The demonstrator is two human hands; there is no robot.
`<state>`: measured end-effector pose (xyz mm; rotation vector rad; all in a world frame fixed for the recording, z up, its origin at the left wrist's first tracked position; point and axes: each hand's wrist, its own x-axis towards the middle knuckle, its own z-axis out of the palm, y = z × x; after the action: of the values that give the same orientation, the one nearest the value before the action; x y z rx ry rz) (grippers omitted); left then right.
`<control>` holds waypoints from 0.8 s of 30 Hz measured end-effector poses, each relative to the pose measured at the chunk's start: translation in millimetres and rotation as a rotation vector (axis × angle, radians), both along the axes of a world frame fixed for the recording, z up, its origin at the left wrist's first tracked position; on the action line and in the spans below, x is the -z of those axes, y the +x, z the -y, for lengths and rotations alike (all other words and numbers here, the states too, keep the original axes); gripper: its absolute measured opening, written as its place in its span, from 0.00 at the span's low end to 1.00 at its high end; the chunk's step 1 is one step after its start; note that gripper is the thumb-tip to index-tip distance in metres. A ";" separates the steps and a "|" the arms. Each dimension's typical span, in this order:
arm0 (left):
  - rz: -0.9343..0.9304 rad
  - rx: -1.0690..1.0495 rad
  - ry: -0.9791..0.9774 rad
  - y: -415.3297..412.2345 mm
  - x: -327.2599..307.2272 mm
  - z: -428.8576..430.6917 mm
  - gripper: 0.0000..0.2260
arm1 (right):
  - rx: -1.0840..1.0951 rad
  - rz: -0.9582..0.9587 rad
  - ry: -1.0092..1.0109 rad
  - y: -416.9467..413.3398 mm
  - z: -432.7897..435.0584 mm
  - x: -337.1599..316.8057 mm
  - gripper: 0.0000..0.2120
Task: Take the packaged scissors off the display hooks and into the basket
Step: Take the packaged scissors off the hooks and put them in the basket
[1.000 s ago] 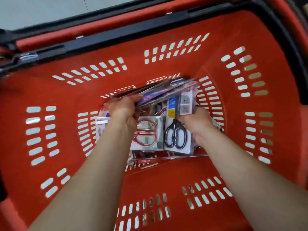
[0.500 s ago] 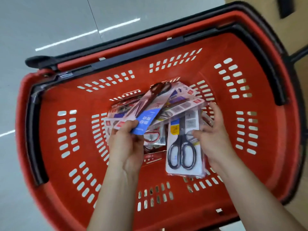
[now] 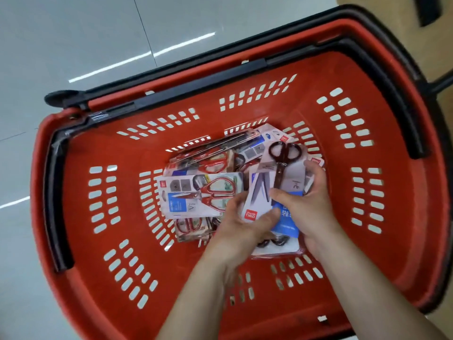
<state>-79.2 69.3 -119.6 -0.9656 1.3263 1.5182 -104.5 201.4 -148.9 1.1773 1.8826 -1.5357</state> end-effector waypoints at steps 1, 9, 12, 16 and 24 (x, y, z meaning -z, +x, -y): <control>-0.018 0.132 -0.049 -6.8 2.6 6.1 0.21 | -0.003 0.012 0.028 -1.2 -2.4 2.4 0.37; -0.504 1.010 -0.922 -85.5 95.7 40.1 0.26 | -0.258 -0.014 0.082 -3.4 -8.7 13.0 0.24; -0.393 1.126 -0.966 -94.3 129.6 30.8 0.24 | -0.197 0.001 0.019 -6.1 -7.4 16.4 0.22; -0.483 1.105 -1.041 -77.2 141.6 23.7 0.15 | -0.177 0.007 0.080 -7.8 -6.3 22.3 0.24; -0.417 1.222 -0.943 -82.3 135.7 62.0 0.25 | -0.268 0.038 0.081 -2.6 -6.8 19.2 0.23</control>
<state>-161.5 7.3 -255.3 -0.1263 2.3664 0.0838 -107.1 208.2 -168.2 0.9349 2.0003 -1.2949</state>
